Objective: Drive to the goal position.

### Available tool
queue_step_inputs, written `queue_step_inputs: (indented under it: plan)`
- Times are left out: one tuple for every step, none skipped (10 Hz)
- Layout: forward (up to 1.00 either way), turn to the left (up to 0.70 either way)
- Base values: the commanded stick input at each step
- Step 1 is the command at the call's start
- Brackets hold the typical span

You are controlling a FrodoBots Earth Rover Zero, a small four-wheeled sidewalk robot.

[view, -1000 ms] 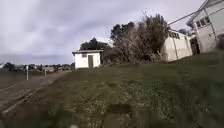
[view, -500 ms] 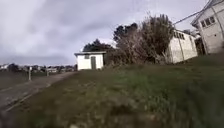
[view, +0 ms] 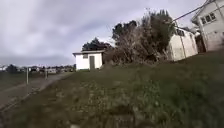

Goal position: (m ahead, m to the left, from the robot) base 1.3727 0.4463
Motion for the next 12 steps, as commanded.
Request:
queue_step_inputs:
  plan:
    - [0.7, 0.0]
    - [0.7, 0.0]
    - [0.7, 0.0]
    - [0.7, 0.0]
    - [0.7, 0.0]
    - [0.7, 0.0]
    - [0.7, 0.0]
    - [0.7, 0.03]
    - [0.7, 0.04]
    - [0.7, 0.05]
    - [0.7, 0.18]
    - [0.7, 0.2]
